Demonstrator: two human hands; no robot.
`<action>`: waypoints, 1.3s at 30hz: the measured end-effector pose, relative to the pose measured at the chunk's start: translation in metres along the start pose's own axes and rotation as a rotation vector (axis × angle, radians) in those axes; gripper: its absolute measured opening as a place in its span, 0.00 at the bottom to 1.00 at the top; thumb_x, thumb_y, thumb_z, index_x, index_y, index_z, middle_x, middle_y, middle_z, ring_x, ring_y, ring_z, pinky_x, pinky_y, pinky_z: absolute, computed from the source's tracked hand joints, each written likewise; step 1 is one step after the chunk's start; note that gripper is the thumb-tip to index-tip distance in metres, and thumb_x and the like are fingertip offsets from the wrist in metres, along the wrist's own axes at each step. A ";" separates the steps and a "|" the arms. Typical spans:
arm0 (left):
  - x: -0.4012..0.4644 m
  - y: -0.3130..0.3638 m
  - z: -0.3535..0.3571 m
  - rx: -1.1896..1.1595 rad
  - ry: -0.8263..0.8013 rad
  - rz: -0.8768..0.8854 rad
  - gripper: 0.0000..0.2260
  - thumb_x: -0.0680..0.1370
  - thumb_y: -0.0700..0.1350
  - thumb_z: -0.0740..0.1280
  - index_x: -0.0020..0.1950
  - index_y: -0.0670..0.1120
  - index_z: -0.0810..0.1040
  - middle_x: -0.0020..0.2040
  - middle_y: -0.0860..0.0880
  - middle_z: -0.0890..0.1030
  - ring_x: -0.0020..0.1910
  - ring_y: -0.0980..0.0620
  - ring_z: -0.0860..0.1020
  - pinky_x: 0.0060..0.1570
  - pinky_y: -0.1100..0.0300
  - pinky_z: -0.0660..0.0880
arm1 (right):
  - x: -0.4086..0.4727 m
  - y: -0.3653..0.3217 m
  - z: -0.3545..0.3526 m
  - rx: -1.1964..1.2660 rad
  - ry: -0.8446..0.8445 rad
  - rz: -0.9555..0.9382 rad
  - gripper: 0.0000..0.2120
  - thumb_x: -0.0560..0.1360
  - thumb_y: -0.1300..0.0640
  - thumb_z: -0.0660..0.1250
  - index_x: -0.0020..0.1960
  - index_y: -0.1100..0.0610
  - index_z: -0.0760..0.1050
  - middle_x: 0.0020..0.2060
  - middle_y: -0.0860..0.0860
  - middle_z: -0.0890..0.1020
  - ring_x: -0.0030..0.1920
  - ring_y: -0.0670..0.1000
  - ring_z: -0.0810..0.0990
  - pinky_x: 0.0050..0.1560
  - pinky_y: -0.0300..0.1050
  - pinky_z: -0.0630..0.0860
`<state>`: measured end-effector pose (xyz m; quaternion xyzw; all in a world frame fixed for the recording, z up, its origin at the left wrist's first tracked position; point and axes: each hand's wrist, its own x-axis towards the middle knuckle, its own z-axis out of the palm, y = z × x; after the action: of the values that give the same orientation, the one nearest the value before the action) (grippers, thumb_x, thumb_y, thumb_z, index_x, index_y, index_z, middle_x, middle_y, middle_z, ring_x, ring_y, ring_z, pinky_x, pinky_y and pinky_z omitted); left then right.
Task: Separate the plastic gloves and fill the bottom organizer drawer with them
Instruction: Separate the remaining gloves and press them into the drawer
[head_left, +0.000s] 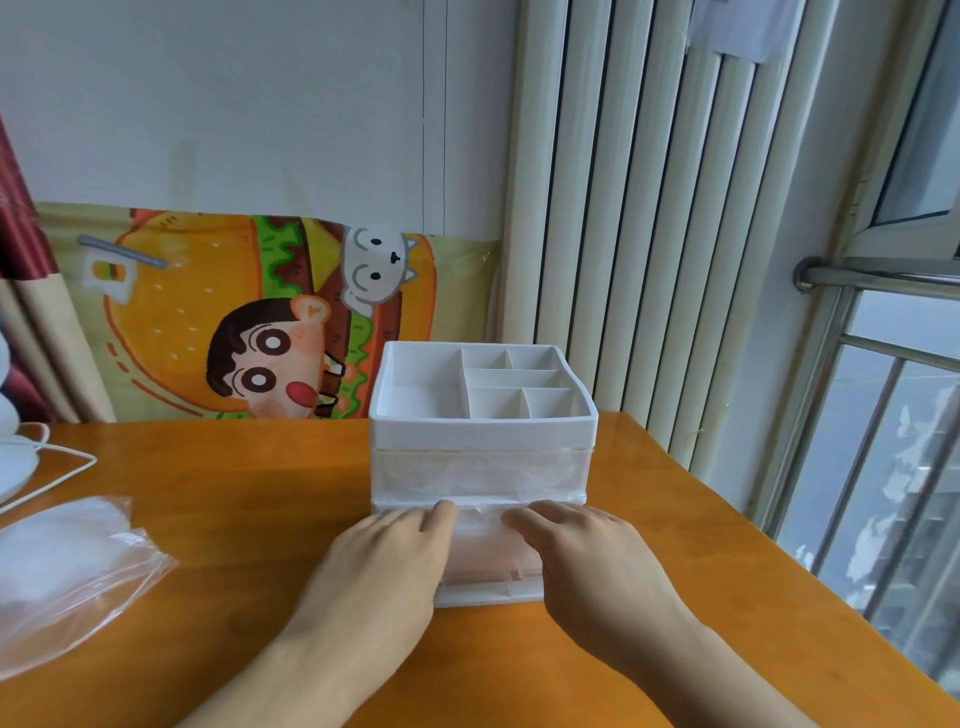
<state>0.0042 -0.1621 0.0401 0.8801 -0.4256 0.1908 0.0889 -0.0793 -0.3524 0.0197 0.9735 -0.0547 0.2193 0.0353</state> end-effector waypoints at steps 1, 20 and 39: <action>0.000 -0.002 0.002 -0.001 0.003 -0.002 0.15 0.78 0.38 0.69 0.61 0.53 0.73 0.50 0.56 0.82 0.48 0.55 0.80 0.46 0.62 0.74 | -0.001 -0.001 0.000 -0.011 0.005 0.028 0.21 0.66 0.71 0.64 0.50 0.48 0.78 0.39 0.45 0.80 0.36 0.51 0.77 0.32 0.42 0.75; 0.001 -0.018 0.041 -0.025 0.136 0.072 0.22 0.61 0.38 0.81 0.54 0.51 0.85 0.47 0.55 0.85 0.46 0.53 0.84 0.50 0.59 0.82 | 0.017 -0.027 0.007 0.144 0.040 -0.145 0.35 0.72 0.64 0.54 0.76 0.43 0.72 0.61 0.41 0.84 0.55 0.48 0.80 0.48 0.42 0.78; -0.005 -0.032 0.048 -0.067 0.304 0.045 0.26 0.64 0.30 0.79 0.61 0.46 0.85 0.53 0.51 0.87 0.52 0.47 0.85 0.53 0.52 0.82 | -0.005 0.016 0.024 0.005 0.338 0.035 0.17 0.68 0.70 0.80 0.52 0.53 0.87 0.43 0.44 0.88 0.43 0.52 0.85 0.51 0.38 0.73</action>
<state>0.0390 -0.1540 -0.0056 0.8278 -0.4331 0.3095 0.1771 -0.0754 -0.3702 -0.0031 0.9217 -0.0644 0.3806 0.0377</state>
